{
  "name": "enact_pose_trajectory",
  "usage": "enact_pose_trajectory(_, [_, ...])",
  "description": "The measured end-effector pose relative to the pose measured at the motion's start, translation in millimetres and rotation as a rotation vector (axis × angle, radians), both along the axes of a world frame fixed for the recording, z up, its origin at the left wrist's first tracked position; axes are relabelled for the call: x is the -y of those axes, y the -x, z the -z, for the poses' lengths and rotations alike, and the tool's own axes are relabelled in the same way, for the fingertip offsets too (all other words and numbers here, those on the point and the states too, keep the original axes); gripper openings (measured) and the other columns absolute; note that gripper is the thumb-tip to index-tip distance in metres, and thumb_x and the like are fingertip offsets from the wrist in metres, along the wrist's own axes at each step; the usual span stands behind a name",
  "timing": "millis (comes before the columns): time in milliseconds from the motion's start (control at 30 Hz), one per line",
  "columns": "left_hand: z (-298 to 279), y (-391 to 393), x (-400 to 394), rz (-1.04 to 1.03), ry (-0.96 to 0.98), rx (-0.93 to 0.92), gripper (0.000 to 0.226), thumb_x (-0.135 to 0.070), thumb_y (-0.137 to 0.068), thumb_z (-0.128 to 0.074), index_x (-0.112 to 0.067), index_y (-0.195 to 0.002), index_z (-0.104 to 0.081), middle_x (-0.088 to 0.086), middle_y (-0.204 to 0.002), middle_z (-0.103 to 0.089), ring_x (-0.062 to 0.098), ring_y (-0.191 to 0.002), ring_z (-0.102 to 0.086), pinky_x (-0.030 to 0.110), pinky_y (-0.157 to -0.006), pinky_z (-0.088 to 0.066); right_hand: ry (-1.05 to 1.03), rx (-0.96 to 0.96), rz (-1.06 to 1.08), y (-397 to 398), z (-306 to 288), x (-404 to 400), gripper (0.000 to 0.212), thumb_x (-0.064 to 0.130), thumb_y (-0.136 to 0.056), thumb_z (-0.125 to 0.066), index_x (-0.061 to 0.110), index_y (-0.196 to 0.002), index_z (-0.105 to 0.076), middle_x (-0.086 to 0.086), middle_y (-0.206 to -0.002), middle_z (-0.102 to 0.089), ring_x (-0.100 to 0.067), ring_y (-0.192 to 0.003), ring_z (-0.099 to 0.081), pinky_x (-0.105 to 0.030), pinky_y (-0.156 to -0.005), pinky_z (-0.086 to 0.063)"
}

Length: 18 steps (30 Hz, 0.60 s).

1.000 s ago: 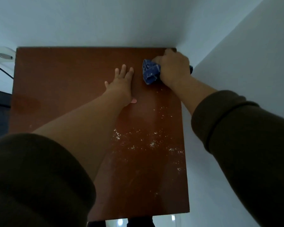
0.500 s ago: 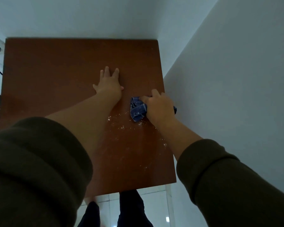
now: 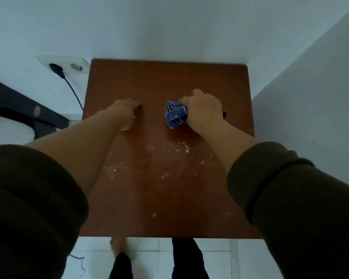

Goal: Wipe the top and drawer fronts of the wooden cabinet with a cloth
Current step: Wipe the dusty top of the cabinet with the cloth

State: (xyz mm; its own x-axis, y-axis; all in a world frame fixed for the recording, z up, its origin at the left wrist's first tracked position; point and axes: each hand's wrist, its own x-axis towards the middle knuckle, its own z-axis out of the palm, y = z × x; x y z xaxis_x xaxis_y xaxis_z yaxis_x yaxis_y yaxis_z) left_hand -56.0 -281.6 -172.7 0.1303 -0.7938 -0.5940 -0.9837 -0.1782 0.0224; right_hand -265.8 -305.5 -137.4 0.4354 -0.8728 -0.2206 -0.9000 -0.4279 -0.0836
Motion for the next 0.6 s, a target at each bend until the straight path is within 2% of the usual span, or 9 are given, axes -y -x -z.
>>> enact_pose_trajectory(267, [5.1, -104.1, -59.0, -0.01, 0.075, -0.088, 0.065, 0.002, -0.093, -0.044, -0.022, -0.149, -0.022, 0.002, -0.158, -0.019, 0.029, -0.141, -0.027, 0.037, -0.115, -0.025, -0.033, 0.003, -0.083, -118.8, 6.3, -51.6, 0.034, 0.018, -0.099, -0.042, 0.028, -0.129, -0.054, -0.008, -0.12, -0.05, -0.033, -0.107, -0.055, -0.038, -0.078, -0.046])
enact_pose_trajectory(433, [11.4, -134.6, -82.6, 0.004, 0.11, -0.205, 0.068, 0.007, -0.091, -0.04, -0.024, -0.15, -0.022, -0.001, -0.157, -0.02, 0.027, -0.137, -0.035, 0.033, -0.112, -0.029, -0.064, -0.027, -0.088, -172.3, 17.1, -82.2, 0.038, 0.018, -0.097, -0.044, 0.028, -0.134, -0.051, -0.007, -0.122, -0.049, -0.031, -0.11, -0.054, -0.039, -0.083, -0.047])
enact_pose_trajectory(600, [19.1, -149.0, -87.3, 0.034, 0.109, -0.28, 0.075, 0.012, -0.09, -0.037, -0.027, -0.15, -0.016, -0.005, -0.158, -0.015, 0.023, -0.138, -0.033, 0.029, -0.111, -0.027, -0.031, -0.115, -0.085, -210.4, 31.3, -109.7, 0.036, 0.021, -0.099, -0.043, 0.025, -0.133, -0.051, -0.007, -0.125, -0.049, -0.03, -0.111, -0.053, -0.035, -0.084, -0.047])
